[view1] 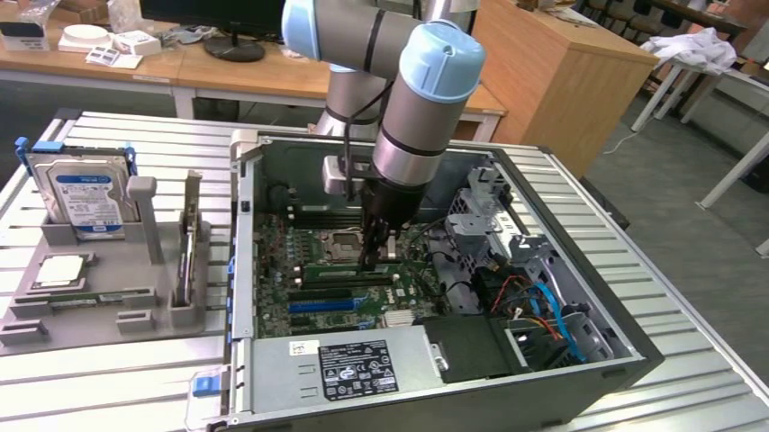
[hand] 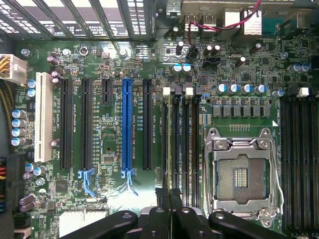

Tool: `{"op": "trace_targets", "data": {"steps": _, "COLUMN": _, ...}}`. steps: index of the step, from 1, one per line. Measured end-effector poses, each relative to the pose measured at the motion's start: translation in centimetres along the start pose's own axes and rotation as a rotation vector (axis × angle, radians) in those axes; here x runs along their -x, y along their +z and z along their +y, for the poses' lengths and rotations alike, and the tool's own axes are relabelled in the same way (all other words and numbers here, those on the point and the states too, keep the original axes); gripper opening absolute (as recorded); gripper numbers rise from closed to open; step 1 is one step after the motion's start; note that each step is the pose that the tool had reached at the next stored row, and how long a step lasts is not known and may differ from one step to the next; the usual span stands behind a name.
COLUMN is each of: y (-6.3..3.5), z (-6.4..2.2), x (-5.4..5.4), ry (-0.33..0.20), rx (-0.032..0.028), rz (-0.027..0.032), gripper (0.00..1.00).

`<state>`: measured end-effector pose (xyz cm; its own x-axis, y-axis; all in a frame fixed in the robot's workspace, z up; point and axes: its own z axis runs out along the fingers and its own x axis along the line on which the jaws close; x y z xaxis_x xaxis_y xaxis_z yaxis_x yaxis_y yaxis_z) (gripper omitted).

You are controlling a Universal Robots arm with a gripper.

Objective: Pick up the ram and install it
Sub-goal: 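Insert the ram into the slot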

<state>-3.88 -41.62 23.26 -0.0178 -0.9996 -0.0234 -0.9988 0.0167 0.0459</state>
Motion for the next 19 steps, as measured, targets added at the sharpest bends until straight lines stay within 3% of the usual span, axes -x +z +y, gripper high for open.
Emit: {"op": "trace_targets", "data": {"steps": 19, "y": 0.31, "z": 0.07, "x": -0.01, "ry": 0.000, "rx": 0.0001, "rz": 0.0002, "gripper": 0.12}}
